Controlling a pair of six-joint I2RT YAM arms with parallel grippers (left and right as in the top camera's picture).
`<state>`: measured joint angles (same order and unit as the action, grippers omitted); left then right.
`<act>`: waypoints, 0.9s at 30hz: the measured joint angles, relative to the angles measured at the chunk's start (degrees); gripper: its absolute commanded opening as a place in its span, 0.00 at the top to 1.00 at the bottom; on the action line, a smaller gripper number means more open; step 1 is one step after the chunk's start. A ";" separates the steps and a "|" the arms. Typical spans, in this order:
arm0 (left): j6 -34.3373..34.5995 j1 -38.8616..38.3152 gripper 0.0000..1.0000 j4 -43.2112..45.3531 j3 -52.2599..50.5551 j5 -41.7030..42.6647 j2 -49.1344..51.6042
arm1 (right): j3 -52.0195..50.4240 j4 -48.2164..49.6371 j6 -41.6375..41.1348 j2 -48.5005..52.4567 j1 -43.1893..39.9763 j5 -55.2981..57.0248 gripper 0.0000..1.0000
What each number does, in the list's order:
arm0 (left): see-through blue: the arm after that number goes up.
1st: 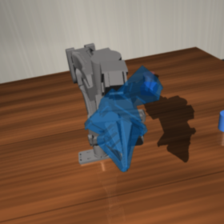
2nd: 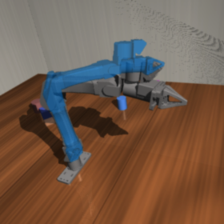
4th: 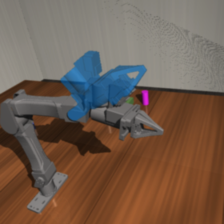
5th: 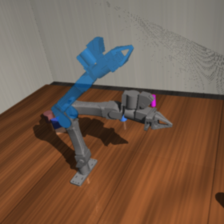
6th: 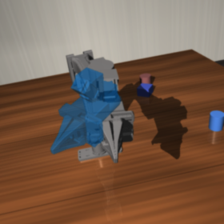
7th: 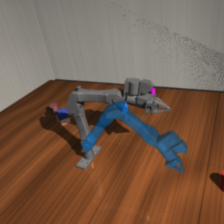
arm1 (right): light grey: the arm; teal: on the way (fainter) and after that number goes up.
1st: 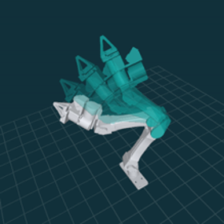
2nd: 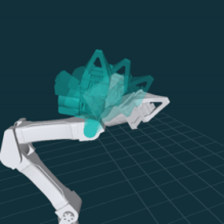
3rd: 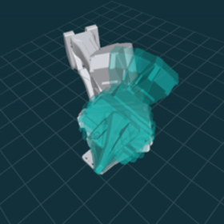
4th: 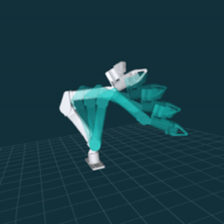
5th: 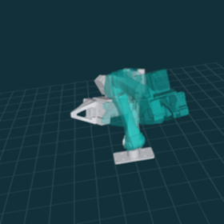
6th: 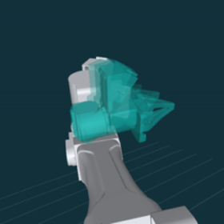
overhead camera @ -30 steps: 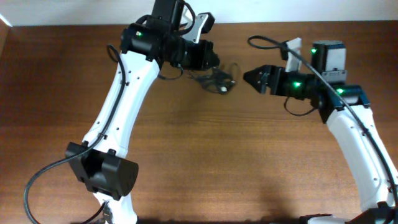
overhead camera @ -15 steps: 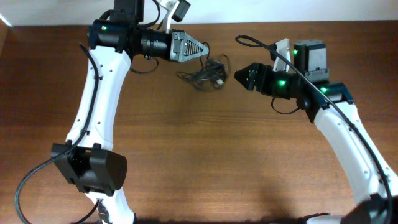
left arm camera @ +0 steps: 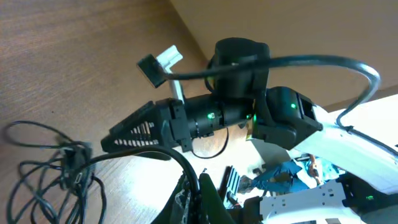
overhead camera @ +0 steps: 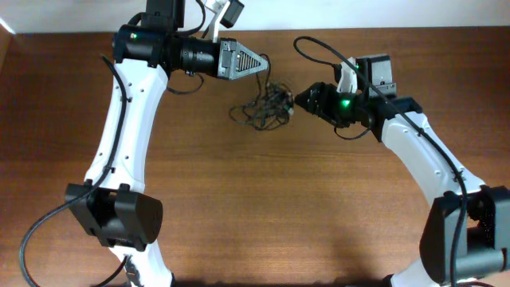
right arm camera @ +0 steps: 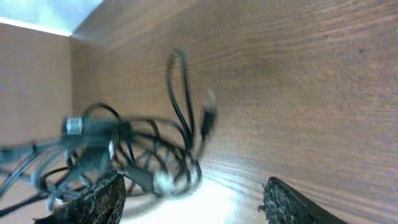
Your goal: Untangle cables
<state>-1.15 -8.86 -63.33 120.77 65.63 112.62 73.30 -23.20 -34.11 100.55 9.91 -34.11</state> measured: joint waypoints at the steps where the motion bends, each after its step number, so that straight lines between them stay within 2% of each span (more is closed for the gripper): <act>1: 0.00 0.00 1.00 0.00 0.00 0.00 0.00 | 0.00 0.55 -0.42 0.50 0.04 0.11 0.31; 3: 0.00 0.00 1.00 0.00 0.00 0.00 0.00 | 0.00 0.72 -1.14 1.03 0.55 0.28 0.35; 11: -0.20 0.00 1.00 0.61 0.00 -2.91 0.00 | 2.84 2.60 -1.42 0.63 0.96 -6.95 0.35; 17: 0.28 0.00 1.00 0.83 0.04 -2.82 0.00 | 4.17 15.85 -0.11 0.33 3.67 -11.65 0.35; 21: 1.07 0.00 1.00 0.85 0.11 -0.83 0.00 | 4.17 17.81 1.16 0.28 7.10 -12.20 0.35; 27: 1.64 0.00 1.00 0.92 0.22 4.50 0.00 | 4.17 23.74 1.57 0.22 7.72 -10.47 0.35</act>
<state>0.49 -8.86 -62.41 120.99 70.13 112.62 77.47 0.54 -32.53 100.77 17.63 -44.58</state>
